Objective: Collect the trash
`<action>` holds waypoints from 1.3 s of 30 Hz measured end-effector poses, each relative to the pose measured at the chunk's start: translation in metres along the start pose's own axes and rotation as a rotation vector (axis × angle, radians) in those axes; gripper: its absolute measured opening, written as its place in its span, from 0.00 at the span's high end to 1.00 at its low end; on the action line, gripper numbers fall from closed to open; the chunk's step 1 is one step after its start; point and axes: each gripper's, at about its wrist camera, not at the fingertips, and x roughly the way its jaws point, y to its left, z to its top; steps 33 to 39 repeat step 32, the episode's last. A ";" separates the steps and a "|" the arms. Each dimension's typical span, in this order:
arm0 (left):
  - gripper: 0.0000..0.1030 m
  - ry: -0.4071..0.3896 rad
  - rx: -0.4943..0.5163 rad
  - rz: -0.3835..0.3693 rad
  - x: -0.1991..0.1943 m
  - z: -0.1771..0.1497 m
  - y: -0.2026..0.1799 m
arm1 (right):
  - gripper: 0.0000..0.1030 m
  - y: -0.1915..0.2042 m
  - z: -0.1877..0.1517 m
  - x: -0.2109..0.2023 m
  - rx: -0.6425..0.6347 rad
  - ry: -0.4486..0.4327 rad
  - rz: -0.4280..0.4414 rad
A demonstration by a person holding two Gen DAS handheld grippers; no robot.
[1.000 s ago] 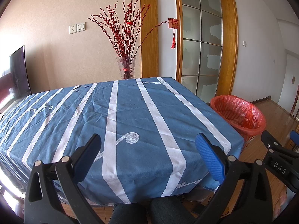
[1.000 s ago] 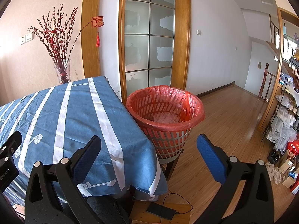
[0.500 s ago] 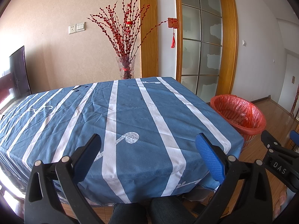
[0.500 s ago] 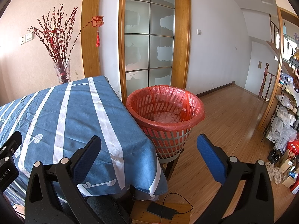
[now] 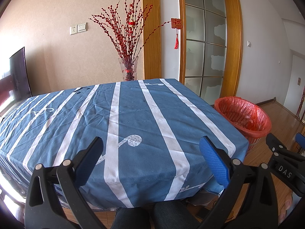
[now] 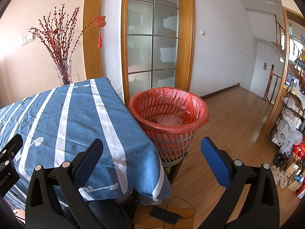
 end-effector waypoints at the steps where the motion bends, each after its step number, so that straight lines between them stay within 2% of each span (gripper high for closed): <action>1: 0.04 0.000 0.000 0.000 0.000 0.000 0.000 | 0.02 0.000 0.000 0.000 0.000 0.000 0.000; 39: 0.04 0.006 0.013 0.015 0.003 -0.001 0.005 | 0.02 0.001 -0.004 0.001 -0.001 0.000 0.001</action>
